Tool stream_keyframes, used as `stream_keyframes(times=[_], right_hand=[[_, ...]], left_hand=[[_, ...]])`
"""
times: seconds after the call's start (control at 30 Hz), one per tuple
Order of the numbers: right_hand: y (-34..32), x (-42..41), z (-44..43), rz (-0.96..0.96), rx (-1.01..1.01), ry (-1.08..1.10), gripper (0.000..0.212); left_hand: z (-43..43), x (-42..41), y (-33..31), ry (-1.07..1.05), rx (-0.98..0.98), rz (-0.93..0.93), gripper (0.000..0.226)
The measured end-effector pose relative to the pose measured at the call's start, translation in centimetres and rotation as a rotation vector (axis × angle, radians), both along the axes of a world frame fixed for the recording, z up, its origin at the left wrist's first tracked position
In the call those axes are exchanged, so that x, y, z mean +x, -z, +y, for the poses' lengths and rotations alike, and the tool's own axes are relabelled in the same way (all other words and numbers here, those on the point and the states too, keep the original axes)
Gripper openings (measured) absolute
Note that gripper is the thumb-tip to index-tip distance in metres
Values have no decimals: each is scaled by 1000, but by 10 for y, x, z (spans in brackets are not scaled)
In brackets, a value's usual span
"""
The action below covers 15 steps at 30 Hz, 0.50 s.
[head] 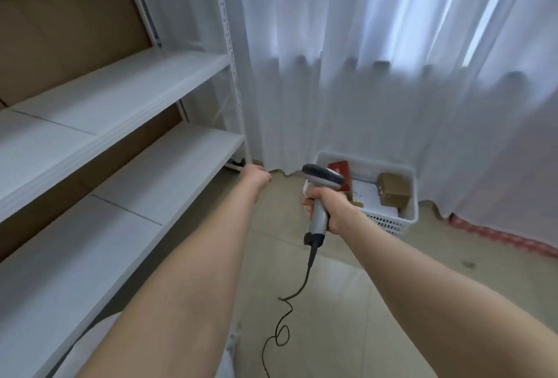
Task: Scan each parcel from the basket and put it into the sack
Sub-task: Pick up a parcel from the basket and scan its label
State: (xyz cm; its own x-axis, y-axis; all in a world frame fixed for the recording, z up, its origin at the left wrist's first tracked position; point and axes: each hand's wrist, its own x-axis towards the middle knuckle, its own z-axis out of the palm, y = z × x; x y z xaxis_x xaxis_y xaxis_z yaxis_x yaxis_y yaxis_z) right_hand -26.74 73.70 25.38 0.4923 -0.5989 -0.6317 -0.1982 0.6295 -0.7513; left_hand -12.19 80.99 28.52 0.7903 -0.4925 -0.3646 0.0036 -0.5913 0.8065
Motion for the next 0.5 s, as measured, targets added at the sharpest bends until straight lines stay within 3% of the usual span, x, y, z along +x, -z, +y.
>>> stream_keyframes(times=[0.3,0.5], right_hand=[[35,-36,-165,-42,129,107,29],[47,-58,-275,-32,155,175,5]], left_hand=[[-181,-35,16,90,33,-35,39],[-298,-54,45,124,81,59,42]])
